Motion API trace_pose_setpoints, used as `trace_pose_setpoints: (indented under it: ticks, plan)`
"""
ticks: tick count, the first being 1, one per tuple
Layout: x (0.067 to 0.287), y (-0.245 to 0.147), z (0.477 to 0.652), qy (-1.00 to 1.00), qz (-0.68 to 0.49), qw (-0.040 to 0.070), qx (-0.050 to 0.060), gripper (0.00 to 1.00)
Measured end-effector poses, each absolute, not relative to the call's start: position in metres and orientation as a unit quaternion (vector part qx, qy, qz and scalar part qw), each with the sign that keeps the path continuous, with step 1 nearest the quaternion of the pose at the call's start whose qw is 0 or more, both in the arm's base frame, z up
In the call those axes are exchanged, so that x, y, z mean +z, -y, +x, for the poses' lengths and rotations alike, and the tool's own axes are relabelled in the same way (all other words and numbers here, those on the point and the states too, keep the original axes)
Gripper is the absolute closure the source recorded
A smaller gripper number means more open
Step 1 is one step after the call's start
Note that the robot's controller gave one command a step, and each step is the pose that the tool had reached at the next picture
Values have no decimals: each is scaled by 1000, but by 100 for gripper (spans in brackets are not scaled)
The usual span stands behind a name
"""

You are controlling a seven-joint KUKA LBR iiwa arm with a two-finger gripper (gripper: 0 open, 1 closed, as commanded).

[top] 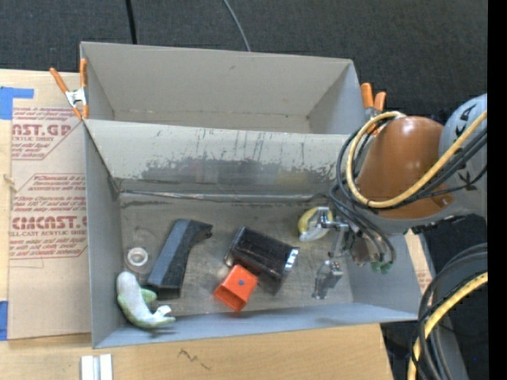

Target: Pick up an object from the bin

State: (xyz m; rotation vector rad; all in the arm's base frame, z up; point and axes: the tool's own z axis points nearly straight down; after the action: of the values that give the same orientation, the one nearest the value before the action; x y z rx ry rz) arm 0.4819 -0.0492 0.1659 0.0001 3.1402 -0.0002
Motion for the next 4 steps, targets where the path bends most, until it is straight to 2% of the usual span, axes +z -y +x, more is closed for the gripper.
trace_pose_setpoints:
  ticks: [1,2,3,4]
  plan:
    - [101,17,529,-1000,25,1,0,0]
    - [88,12,535,-1000,29,2,0,0]
    - [101,1,533,-993,115,0,0,0]
    - [80,-8,533,-990,140,1,-2,0]
